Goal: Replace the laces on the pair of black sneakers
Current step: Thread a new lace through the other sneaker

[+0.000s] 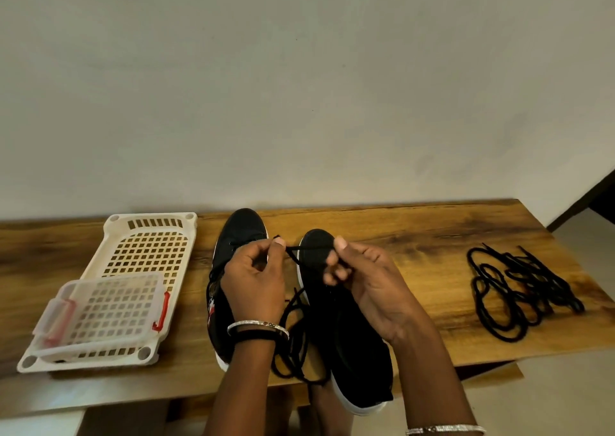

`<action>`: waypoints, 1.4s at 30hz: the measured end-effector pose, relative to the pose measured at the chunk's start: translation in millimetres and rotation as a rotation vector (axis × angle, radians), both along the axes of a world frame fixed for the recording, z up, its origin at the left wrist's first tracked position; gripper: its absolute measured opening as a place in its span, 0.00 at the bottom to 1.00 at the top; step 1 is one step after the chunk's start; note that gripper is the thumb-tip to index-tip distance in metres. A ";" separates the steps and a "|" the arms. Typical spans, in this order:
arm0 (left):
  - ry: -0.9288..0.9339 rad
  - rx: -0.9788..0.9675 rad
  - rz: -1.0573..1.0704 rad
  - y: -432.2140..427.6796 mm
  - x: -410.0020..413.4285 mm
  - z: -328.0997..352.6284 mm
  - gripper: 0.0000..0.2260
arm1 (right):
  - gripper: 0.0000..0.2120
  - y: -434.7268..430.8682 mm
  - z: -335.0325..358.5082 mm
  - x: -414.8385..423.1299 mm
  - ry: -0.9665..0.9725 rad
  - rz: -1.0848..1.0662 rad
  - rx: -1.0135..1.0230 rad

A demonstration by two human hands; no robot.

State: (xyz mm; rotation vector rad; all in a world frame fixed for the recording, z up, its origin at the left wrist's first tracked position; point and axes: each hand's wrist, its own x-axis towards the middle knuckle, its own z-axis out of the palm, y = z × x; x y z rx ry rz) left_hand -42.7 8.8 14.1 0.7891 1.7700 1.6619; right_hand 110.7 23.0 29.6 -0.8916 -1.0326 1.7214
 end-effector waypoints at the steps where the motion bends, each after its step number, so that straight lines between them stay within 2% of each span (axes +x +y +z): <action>1: 0.060 -0.004 0.048 -1.0 0.6 1.8 0.05 | 0.13 0.8 0.3 7.8 0.052 -0.045 -0.038; 6: 0.121 -0.098 0.176 -2.9 -6.4 2.9 0.07 | 0.14 5.9 -2.8 56.3 0.419 -0.274 -0.111; 10: 0.137 -0.150 0.192 -2.7 -6.0 2.2 0.09 | 0.16 9.1 -11.2 77.5 0.588 -0.387 -0.118; 12: 0.176 -0.162 0.186 -3.0 -3.9 2.9 0.08 | 0.16 10.6 -13.1 77.3 0.611 -0.382 -0.127; 14: 0.293 -0.104 0.191 -4.2 -1.2 4.7 0.04 | 0.15 11.7 -12.6 72.4 0.560 -0.365 -0.134; 16: 0.473 -0.011 0.147 -5.6 0.8 6.7 0.05 | 0.14 11.7 -11.4 62.9 0.418 -0.342 -0.135; 18: 0.600 0.090 -0.042 -5.8 5.7 8.3 0.11 | 0.14 9.8 -9.4 51.5 0.200 -0.276 -0.112; 20: 0.571 0.190 -0.349 -6.8 13.1 8.3 0.18 | 0.15 6.2 -5.9 38.3 -0.006 -0.155 -0.080; 22: 0.489 0.221 -0.582 -7.9 20.2 4.0 0.20 | 0.16 2.9 -1.7 27.4 -0.112 -0.038 -0.049; 25: 0.433 0.186 -0.648 -7.5 26.5 -1.8 0.13 | 0.17 1.6 1.5 21.5 -0.163 0.020 -0.023; 27: 0.403 0.178 -0.601 -5.8 23.1 -3.3 0.11 | 0.17 2.1 -0.3 23.5 -0.172 0.014 -0.028; 30: 0.434 0.146 -0.421 -4.8 10.5 -2.8 0.11 | 0.17 3.8 -4.0 30.5 -0.170 -0.018 -0.055; 34: 0.619 0.115 0.034 -8.0 -1.5 -0.1 0.13 | 0.16 7.0 -6.8 46.8 -0.102 -0.130 -0.094; 36: 0.592 0.076 0.175 -9.3 -3.2 2.9 0.15 | 0.16 7.7 -8.0 55.6 -0.030 -0.203 -0.127; 40: 0.634 -0.011 0.171 -10.0 -3.6 1.9 0.17 | 0.14 6.6 -9.9 68.1 0.107 -0.356 -0.193; 42: 0.691 -0.078 0.105 -10.3 -1.3 2.2 0.19 | 0.13 6.9 -9.3 66.9 0.102 -0.393 -0.201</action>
